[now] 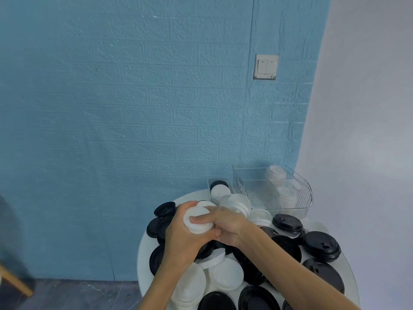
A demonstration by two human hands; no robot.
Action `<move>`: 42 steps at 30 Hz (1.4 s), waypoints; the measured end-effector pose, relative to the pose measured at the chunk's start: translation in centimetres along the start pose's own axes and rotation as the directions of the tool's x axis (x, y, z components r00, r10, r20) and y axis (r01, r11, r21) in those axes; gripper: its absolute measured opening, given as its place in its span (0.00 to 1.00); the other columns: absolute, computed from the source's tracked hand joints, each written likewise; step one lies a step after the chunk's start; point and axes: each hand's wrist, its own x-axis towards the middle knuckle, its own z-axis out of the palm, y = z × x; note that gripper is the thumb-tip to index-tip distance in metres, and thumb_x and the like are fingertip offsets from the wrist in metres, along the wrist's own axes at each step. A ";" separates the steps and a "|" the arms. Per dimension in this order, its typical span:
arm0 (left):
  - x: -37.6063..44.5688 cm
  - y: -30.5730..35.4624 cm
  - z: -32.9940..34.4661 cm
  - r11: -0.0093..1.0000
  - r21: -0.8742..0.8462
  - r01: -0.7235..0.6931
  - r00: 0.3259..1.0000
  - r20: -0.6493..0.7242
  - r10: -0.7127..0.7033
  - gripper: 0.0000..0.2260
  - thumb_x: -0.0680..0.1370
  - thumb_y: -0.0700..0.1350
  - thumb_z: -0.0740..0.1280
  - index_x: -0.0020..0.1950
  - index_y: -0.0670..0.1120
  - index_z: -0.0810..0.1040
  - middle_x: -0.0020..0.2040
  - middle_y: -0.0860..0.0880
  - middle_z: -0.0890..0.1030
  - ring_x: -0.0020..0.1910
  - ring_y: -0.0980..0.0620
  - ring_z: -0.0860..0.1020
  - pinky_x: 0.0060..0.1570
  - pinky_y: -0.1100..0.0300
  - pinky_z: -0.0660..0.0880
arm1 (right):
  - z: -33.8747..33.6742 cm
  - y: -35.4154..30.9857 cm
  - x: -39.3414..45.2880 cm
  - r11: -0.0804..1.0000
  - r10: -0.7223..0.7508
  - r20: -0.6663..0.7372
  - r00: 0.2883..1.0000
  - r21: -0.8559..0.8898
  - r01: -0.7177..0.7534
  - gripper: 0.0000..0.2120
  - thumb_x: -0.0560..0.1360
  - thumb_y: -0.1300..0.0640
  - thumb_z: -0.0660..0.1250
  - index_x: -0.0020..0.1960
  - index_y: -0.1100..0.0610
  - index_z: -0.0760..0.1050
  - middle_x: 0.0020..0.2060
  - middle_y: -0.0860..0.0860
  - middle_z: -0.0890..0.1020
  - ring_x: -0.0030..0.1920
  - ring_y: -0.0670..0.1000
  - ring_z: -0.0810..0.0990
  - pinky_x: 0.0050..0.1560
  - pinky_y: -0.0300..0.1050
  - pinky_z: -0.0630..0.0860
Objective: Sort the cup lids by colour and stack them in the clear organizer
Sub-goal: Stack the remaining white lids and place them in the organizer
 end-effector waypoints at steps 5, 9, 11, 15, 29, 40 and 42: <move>0.2 -0.2 -0.2 1.000 0.023 0.002 1.000 0.021 -0.002 0.33 0.60 0.46 0.86 0.61 0.60 0.76 0.50 0.59 0.84 0.49 0.64 0.82 0.49 0.62 0.81 | -0.2 0.3 -0.5 1.000 -0.015 0.012 1.000 0.020 0.015 0.29 0.70 0.61 0.76 0.68 0.67 0.75 0.59 0.60 0.82 0.59 0.57 0.81 0.57 0.49 0.79; 0.1 -0.9 -0.9 0.999 0.032 0.007 1.000 0.012 -0.007 0.33 0.60 0.46 0.86 0.60 0.59 0.76 0.50 0.64 0.82 0.52 0.65 0.80 0.51 0.65 0.78 | -1.1 0.3 -1.7 0.998 0.015 -0.030 0.999 0.057 -0.013 0.34 0.72 0.54 0.78 0.73 0.63 0.70 0.57 0.59 0.81 0.50 0.57 0.83 0.58 0.53 0.81; 0.2 -1.1 -1.4 0.998 0.067 -0.004 1.000 -0.028 0.006 0.34 0.60 0.47 0.86 0.60 0.58 0.76 0.52 0.63 0.81 0.53 0.67 0.78 0.50 0.72 0.74 | -1.9 0.3 -2.2 0.993 -0.034 -0.162 0.986 -0.116 0.015 0.25 0.76 0.55 0.75 0.70 0.58 0.71 0.55 0.55 0.82 0.45 0.54 0.84 0.55 0.52 0.83; 0.4 -1.5 -2.5 0.995 0.102 0.023 0.997 -0.076 -0.015 0.32 0.62 0.43 0.85 0.61 0.56 0.76 0.55 0.62 0.80 0.54 0.67 0.76 0.45 0.78 0.70 | -3.2 0.3 -3.6 0.534 -0.292 -0.097 0.951 -0.842 0.078 0.21 0.74 0.61 0.73 0.65 0.49 0.77 0.59 0.47 0.80 0.51 0.45 0.78 0.59 0.38 0.75; 0.3 -2.6 -3.1 0.994 0.096 0.044 0.996 -0.080 -0.036 0.31 0.63 0.42 0.85 0.61 0.57 0.76 0.55 0.64 0.79 0.51 0.74 0.75 0.44 0.80 0.69 | -5.3 0.7 -3.6 0.005 -0.310 0.015 0.951 -1.000 0.017 0.07 0.72 0.47 0.72 0.40 0.48 0.76 0.41 0.45 0.80 0.49 0.50 0.74 0.54 0.48 0.64; 0.1 -1.8 -1.1 0.999 -0.039 0.005 1.000 -0.006 -0.005 0.37 0.54 0.57 0.81 0.61 0.64 0.74 0.54 0.69 0.80 0.55 0.66 0.79 0.53 0.62 0.76 | -2.3 -2.5 -1.9 0.899 -0.264 -0.151 0.953 -0.397 0.187 0.14 0.79 0.62 0.70 0.64 0.58 0.74 0.45 0.56 0.81 0.39 0.49 0.78 0.38 0.39 0.76; 0.0 -1.7 -0.8 0.999 -0.049 -0.003 1.000 0.006 0.003 0.37 0.56 0.52 0.85 0.62 0.63 0.74 0.54 0.69 0.81 0.55 0.65 0.80 0.52 0.64 0.76 | -1.5 -1.8 -1.4 0.928 -0.181 -0.159 0.971 -0.353 0.115 0.15 0.79 0.60 0.70 0.64 0.59 0.76 0.44 0.56 0.80 0.37 0.49 0.77 0.36 0.38 0.74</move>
